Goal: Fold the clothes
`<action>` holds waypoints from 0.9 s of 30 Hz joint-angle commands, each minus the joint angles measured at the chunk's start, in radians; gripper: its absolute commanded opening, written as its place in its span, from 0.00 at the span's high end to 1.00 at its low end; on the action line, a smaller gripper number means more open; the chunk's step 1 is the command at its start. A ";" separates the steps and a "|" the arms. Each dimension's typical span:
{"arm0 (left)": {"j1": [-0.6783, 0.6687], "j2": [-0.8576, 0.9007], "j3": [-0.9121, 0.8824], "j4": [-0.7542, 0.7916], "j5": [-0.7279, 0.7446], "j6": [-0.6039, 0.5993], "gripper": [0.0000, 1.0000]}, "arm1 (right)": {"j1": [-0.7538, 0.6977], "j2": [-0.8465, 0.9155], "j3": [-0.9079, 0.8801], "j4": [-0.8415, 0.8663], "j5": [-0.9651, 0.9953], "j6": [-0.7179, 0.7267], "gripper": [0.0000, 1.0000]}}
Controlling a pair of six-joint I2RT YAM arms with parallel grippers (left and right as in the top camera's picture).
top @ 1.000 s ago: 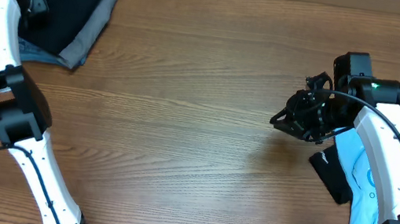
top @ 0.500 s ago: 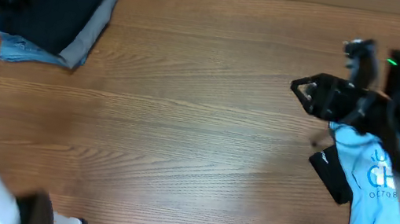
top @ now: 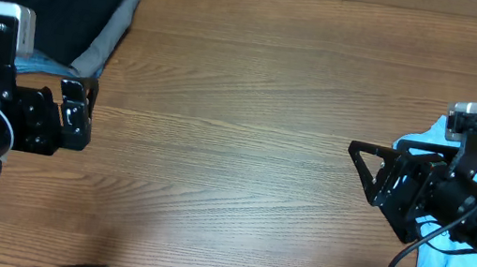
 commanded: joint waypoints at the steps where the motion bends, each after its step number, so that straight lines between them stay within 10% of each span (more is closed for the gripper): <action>1: -0.006 -0.028 -0.049 -0.001 -0.026 -0.053 0.00 | 0.001 0.004 0.008 -0.025 0.003 -0.004 0.00; 20: -0.006 0.042 -0.052 0.000 -0.050 -0.054 0.00 | 0.000 0.009 0.008 -0.136 0.092 -0.020 0.00; 27: -0.006 0.063 -0.052 -0.001 -0.050 -0.054 0.00 | 0.002 -0.053 -0.033 0.072 0.098 -0.293 0.00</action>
